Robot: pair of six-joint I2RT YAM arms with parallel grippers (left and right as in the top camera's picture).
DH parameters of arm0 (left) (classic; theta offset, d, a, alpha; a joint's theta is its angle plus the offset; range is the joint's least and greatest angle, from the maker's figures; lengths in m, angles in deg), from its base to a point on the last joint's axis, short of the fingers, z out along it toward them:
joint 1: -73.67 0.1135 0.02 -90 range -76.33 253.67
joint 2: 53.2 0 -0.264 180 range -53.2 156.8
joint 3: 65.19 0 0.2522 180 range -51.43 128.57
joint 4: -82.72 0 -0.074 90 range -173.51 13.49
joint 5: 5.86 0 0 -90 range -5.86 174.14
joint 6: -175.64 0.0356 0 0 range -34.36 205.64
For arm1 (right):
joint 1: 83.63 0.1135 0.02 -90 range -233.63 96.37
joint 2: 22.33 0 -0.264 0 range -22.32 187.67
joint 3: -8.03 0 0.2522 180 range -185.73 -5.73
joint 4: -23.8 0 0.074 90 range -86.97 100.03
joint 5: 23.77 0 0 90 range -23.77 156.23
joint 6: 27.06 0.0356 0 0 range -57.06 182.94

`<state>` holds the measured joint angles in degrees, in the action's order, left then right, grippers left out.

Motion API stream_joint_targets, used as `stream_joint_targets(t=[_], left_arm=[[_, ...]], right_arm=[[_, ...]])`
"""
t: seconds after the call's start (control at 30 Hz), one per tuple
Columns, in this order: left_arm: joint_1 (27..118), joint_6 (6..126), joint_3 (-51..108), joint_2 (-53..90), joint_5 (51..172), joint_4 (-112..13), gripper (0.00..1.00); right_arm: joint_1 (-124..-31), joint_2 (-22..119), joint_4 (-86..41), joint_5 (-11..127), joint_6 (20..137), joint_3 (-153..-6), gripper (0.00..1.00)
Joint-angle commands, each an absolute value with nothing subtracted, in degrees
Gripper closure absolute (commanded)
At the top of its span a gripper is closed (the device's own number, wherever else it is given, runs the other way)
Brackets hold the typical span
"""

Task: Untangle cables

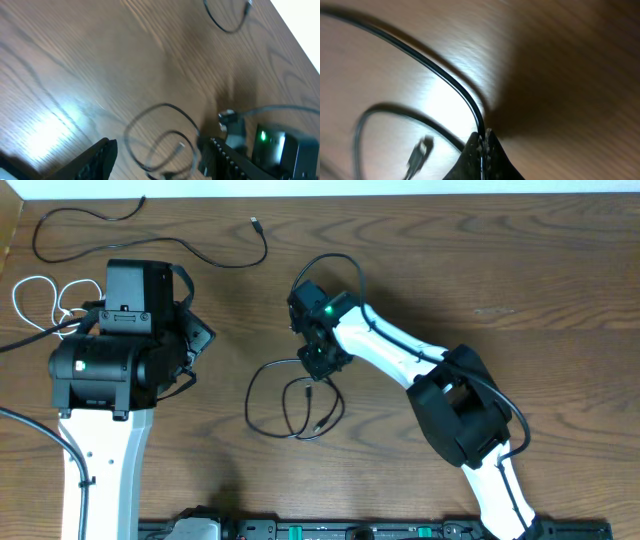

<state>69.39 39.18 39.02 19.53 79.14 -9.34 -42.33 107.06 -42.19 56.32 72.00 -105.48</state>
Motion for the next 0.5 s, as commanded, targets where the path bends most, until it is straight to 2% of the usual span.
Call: stream_joint_targets(t=[0.0, 0.1, 0.33, 0.47], left_arm=[[69.63, 41.47, 38.41, 20.95, 85.79, -9.58, 0.39], [69.63, 41.5, 38.41, 21.78, 87.93, -9.58, 0.39], [69.63, 41.41, 38.41, 24.27, 95.3, -10.17, 0.39], [69.63, 41.43, 38.41, 25.54, 98.64, -10.28, 0.39]], right_arm=[[-45.33, 102.01, -40.88, 34.52, 71.56, -108.49, 0.99], [-47.14, 97.92, -40.05, 22.77, 67.91, -108.47, 0.99], [-48.98, 92.17, -40.05, 9.3, 63.69, -108.47, 0.99], [-49.15, 91.19, -40.82, 17.1, 63.76, -108.47, 0.99]])
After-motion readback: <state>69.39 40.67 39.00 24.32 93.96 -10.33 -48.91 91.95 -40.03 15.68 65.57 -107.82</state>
